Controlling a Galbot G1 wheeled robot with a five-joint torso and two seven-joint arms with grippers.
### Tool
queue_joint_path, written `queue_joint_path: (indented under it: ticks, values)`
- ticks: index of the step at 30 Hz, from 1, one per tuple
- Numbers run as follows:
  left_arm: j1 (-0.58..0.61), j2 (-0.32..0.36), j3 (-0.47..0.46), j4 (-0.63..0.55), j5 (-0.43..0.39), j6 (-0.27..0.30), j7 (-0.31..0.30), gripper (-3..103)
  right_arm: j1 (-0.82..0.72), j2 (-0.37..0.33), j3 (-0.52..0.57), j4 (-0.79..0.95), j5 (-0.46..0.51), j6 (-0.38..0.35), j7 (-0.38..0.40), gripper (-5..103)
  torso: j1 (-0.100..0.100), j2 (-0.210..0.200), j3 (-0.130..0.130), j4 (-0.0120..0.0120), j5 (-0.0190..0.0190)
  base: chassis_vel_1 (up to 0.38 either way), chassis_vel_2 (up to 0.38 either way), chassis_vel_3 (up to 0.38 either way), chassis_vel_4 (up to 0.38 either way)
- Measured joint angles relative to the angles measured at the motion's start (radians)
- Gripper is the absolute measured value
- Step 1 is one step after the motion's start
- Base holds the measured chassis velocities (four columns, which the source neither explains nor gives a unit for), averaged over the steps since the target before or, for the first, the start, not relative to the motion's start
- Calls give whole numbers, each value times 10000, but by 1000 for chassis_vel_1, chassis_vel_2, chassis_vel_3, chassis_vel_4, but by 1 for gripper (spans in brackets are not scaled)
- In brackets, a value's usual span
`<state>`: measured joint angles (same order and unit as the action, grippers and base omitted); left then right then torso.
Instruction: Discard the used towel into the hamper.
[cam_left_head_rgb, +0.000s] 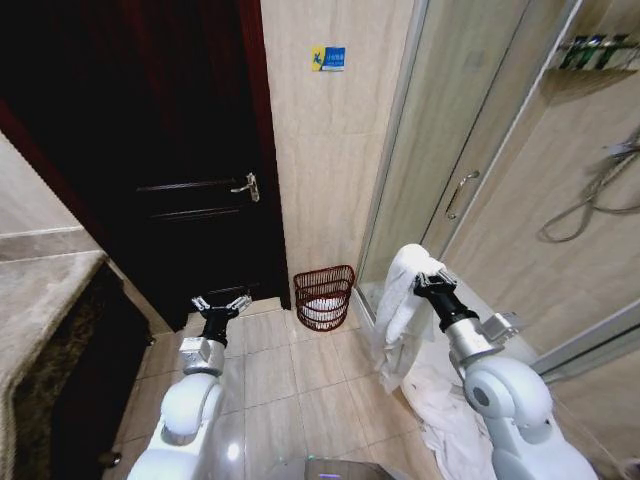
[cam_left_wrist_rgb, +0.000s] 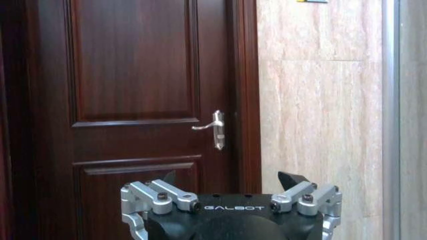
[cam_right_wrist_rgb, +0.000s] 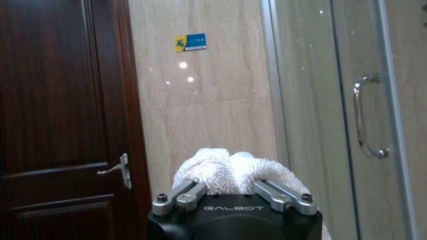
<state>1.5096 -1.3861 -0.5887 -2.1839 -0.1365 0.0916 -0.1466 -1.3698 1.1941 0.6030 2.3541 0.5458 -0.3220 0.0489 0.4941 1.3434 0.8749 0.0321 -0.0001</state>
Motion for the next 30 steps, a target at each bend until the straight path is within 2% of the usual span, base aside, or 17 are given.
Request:
queue_joint_path:
  ticks: [23, 30]
  values:
    - [-25, -74, 130, 111, 23, -6, 21, 100, 144, -5, -134, -270, -131, 96, 20, 8, 3, -2, 1, -1, 0, -100, 104, 100, -97]
    - [-85, -114, 142, 71, 39, 456, 10, 100, 180, -16, -126, -319, -159, 194, 41, 8, 7, -3, 2, -1, 1, -73, 83, 82, -84]
